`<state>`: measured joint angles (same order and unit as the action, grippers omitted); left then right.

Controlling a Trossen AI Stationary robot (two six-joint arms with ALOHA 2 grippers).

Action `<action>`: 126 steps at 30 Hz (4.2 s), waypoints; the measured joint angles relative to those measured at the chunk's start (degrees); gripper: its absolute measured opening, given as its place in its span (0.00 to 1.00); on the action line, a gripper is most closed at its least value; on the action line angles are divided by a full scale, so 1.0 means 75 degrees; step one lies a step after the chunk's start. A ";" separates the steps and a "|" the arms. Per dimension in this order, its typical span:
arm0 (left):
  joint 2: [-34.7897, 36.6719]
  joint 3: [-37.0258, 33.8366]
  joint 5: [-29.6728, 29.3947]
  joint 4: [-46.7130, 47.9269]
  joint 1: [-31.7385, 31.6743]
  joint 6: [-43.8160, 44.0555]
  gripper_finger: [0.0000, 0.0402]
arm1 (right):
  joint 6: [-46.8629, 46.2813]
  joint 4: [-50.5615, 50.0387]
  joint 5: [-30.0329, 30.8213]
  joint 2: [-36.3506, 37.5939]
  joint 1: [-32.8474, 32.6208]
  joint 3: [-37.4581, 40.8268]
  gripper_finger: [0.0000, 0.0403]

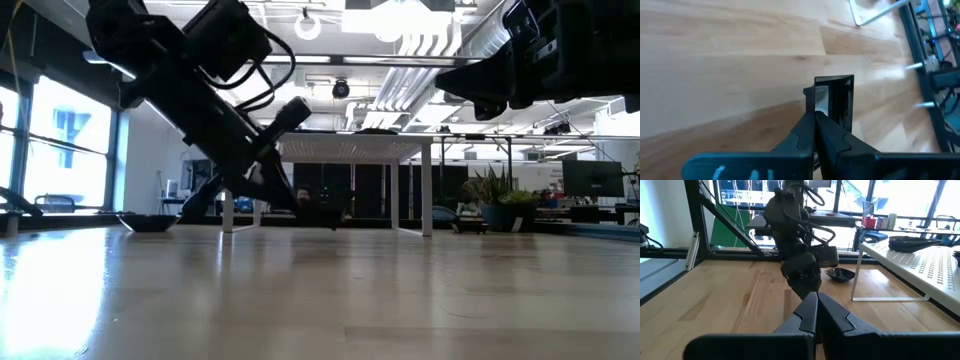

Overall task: Pick & Place Mini shaped plates
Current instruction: Stack the square bowl on top of the square bowls on the shelf

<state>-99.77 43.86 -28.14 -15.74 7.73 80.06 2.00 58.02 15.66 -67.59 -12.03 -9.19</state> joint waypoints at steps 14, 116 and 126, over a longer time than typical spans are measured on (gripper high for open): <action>-0.0089 0.0000 0.0339 0.0179 -0.0330 -0.0238 0.11 | -0.0003 -0.0003 0.0000 0.0003 -0.0003 0.0000 0.01; 0.6039 -0.5697 0.4704 -0.4476 -0.1880 -0.9639 0.00 | -0.0021 -1.1158 0.0252 -0.5662 0.0441 -0.9157 0.01; 0.6036 -0.5697 0.4675 -0.4389 -0.1880 -0.9639 0.00 | 0.1348 -1.1038 0.1856 -0.3496 0.1120 -0.9171 0.01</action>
<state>-54.50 1.13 6.92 -48.65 -6.37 7.77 12.11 -24.77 29.58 -93.81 -3.64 -77.97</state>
